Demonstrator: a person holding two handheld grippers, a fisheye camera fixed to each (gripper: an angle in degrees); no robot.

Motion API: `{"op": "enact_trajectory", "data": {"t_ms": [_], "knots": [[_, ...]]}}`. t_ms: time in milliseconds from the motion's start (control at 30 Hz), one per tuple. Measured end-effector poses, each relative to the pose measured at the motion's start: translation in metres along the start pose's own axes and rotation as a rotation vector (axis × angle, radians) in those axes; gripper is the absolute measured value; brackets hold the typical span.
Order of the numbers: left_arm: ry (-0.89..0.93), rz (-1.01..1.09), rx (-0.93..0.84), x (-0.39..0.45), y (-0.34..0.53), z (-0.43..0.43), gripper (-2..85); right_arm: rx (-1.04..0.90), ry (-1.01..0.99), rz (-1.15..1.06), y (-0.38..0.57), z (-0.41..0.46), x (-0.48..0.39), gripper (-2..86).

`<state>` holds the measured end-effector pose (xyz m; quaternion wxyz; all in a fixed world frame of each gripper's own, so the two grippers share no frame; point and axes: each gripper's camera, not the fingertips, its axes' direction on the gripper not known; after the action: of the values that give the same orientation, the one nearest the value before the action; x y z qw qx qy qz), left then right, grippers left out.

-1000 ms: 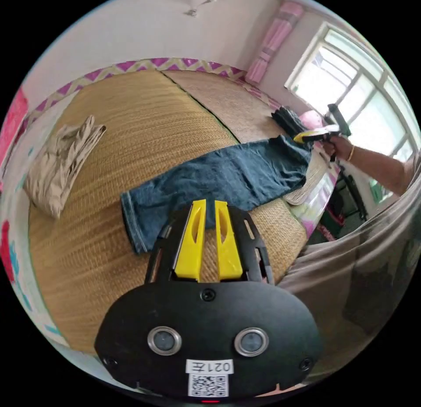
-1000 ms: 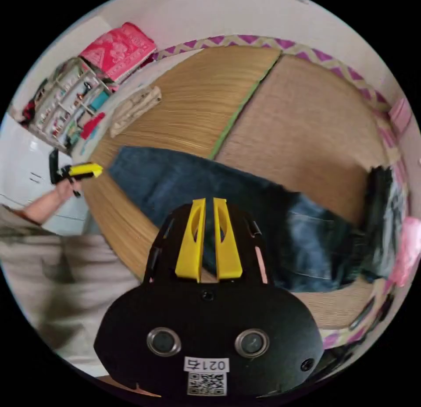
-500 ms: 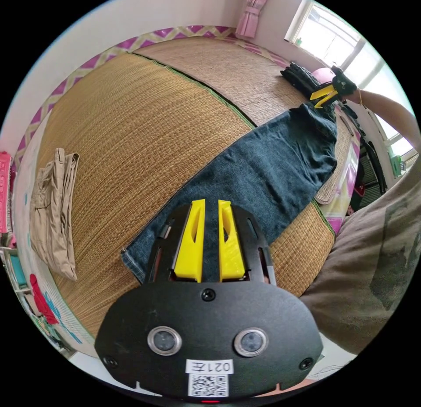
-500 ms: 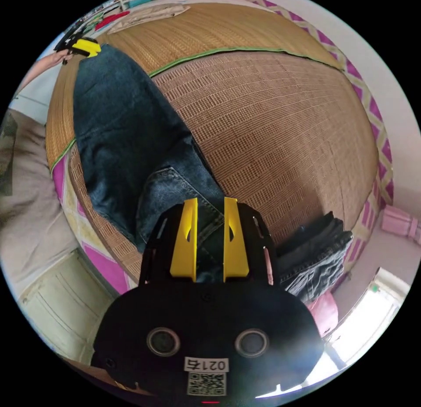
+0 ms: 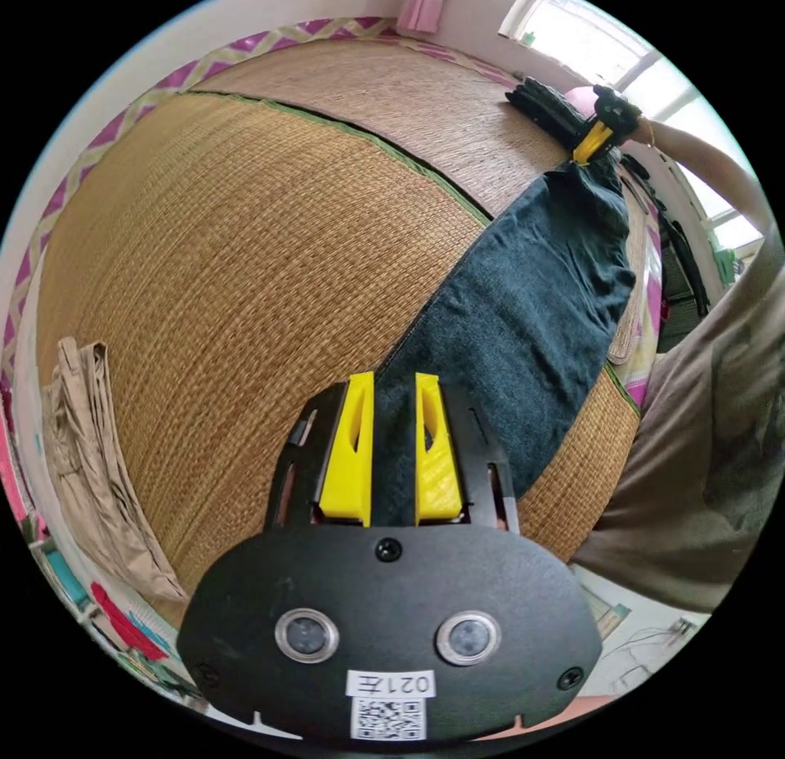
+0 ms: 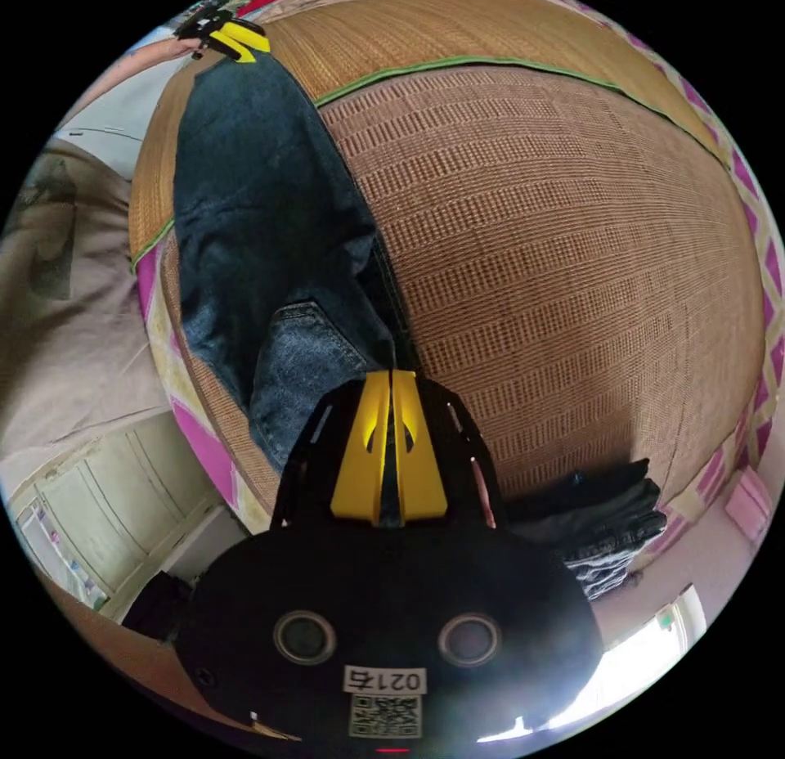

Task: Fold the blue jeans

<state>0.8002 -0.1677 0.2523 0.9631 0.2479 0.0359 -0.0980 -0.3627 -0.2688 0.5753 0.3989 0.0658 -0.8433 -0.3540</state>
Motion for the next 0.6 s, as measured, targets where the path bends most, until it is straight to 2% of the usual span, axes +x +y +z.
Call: {"op": "enact_trajectory", "data": {"t_ms": [133,267,400,600], "knots": [[0.026,0.122,0.004,0.002,-0.023,-0.001,8.3,0.031,-0.062,0.039,0.03,-0.028,-0.002,-0.7],[-0.005,0.204,-0.078,0.003,-0.038,0.015,6.4,0.103,-0.033,0.11,0.056,-0.052,-0.01,-0.7],[-0.041,0.217,-0.084,-0.003,-0.043,0.015,0.6,0.136,0.001,0.153,0.071,-0.062,-0.017,-0.6],[-0.07,0.228,-0.031,0.002,-0.034,-0.018,-0.9,0.167,0.026,0.182,0.089,-0.066,-0.021,-0.6]]}}
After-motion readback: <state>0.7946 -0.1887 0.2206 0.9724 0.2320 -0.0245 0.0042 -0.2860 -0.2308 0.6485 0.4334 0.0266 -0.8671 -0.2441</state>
